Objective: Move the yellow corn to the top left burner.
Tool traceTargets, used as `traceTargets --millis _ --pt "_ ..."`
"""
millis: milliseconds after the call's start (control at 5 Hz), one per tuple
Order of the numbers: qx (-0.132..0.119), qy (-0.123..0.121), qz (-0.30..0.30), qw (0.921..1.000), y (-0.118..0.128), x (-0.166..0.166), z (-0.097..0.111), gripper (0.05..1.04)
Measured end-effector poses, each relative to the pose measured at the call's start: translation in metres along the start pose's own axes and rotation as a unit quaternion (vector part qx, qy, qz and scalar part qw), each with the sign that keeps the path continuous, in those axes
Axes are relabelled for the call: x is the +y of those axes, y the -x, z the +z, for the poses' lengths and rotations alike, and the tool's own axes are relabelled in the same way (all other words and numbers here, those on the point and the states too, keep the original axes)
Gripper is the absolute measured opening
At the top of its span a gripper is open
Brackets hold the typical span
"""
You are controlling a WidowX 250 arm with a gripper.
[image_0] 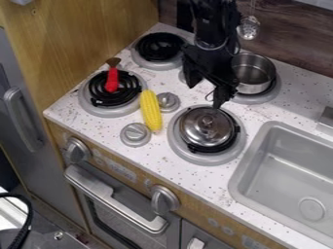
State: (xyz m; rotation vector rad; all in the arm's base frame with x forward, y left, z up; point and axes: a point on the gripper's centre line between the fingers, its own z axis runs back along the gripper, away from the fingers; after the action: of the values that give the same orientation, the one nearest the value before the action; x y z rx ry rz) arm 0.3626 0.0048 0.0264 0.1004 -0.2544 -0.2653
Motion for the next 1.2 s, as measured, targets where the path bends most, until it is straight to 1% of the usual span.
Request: traceTargets --millis 200,400,600,800,1000,1200 --pt "0.018 0.006 0.000 0.9998 0.007 -0.003 -0.012 0.999" --pt "0.027 0.008 0.013 0.9995 0.009 0.003 -0.016 0.999" --pt "0.038 0.004 0.050 0.9980 0.009 0.024 -0.024 0.999" --pt "0.048 -0.010 0.095 0.9943 0.010 0.048 -0.036 0.999" --pt "0.053 -0.030 0.148 0.9872 0.015 0.079 -0.045 0.999" --pt "0.071 -0.046 0.205 0.9750 0.035 0.104 -0.054 0.999"
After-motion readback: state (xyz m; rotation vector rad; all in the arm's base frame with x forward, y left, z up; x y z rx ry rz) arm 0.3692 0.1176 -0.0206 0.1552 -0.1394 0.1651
